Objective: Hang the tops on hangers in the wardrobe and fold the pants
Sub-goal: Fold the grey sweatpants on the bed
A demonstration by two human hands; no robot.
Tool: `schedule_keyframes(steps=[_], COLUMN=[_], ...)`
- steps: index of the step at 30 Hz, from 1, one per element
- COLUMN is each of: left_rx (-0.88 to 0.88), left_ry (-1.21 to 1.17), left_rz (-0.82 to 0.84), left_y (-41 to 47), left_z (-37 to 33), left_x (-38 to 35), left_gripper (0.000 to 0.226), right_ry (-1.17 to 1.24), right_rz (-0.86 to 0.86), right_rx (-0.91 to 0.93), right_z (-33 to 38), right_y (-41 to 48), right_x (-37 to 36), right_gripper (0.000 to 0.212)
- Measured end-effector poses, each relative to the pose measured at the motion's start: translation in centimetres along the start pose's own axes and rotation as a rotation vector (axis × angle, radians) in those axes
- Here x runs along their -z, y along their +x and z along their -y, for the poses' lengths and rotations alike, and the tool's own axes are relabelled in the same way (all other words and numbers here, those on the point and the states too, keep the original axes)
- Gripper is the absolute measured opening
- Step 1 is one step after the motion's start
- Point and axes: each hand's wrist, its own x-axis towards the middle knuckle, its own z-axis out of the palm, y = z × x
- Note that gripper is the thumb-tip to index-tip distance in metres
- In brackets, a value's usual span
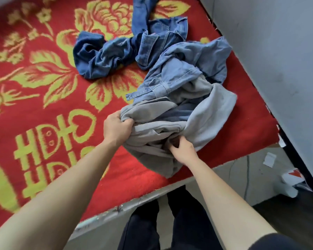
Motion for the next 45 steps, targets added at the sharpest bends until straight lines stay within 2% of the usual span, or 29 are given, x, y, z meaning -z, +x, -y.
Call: schedule_keyframes(steps=[2,4,7,10,13,15,18,20,23,24,26,29,32,34,37,42,44,45], left_rx=[-0.117,-0.189,-0.290,-0.410,-0.492,-0.465,-0.395,-0.306,-0.153,-0.093,-0.037,0.046,0.092,0.152,0.216,0.122,0.041,0.034], left_ry=[-0.046,-0.147,-0.340,-0.488,-0.711,-0.858,-1.081,-1.182,-1.242,-1.254,-1.240,-1.241,-1.289,-1.264,-1.260,-1.277,-1.210,-1.139], left_rz=[-0.068,-0.139,-0.157,-0.181,-0.273,-0.333,-0.391,-0.455,-0.555,-0.550,-0.483,-0.415,-0.443,-0.479,-0.450,-0.314,-0.318,-0.347], left_y=[-0.8,-1.7,-3.0,-5.1,-7.2,-8.2,-9.8,-10.0,-10.2,-10.3,-10.5,-10.5,-10.0,-9.6,-8.6,-6.6,-5.9,-5.5], left_z=[-1.6,-3.9,-8.0,-12.5,-16.9,-19.4,-21.3,-22.0,-21.5,-21.1,-20.3,-18.5,-15.7,-13.3,-10.5,-7.6,-6.1,-5.2], left_x=[3.7,7.6,13.7,20.1,26.5,30.9,37.0,39.7,43.4,44.3,45.8,47.1,48.0,48.5,48.6,46.2,45.2,44.7], left_gripper=[0.036,0.033,0.038,0.041,0.046,0.041,0.035,0.036,0.041,0.041,0.033,0.009,0.032,0.046,0.033,0.021,0.013,0.007], right_ry=[0.039,0.147,0.221,0.152,0.051,0.047,0.013,0.061,0.000,-0.058,-0.133,-0.116,-0.041,0.146,0.341,0.429,0.487,0.562], right_rz=[-0.029,-0.118,-0.211,-0.066,0.023,-0.030,-0.180,-0.267,-0.226,-0.198,-0.174,-0.171,-0.157,-0.199,-0.319,-0.370,-0.403,-0.364], right_rx=[0.004,0.024,0.133,0.317,0.576,0.653,0.686,0.681,0.708,0.704,0.718,0.742,0.763,0.744,0.688,0.645,0.590,0.555], right_z=[2.7,6.0,11.7,18.0,24.1,28.0,32.8,35.0,36.9,37.3,37.5,38.0,38.8,39.7,41.5,42.9,43.6,44.1], right_y=[-1.3,-2.5,-3.8,-5.9,-9.6,-12.3,-16.3,-17.7,-20.6,-21.4,-22.4,-23.0,-23.3,-23.5,-23.8,-23.9,-23.9,-23.9], right_x=[0.6,2.0,5.1,7.3,6.9,5.7,3.6,2.7,1.0,0.5,0.2,1.0,2.5,3.5,5.7,5.8,5.5,5.4], right_gripper=[0.043,0.036,0.035,0.060,0.108,0.124,0.130,0.116,0.053,0.046,0.052,0.045,0.042,0.051,0.054,0.053,0.054,0.054])
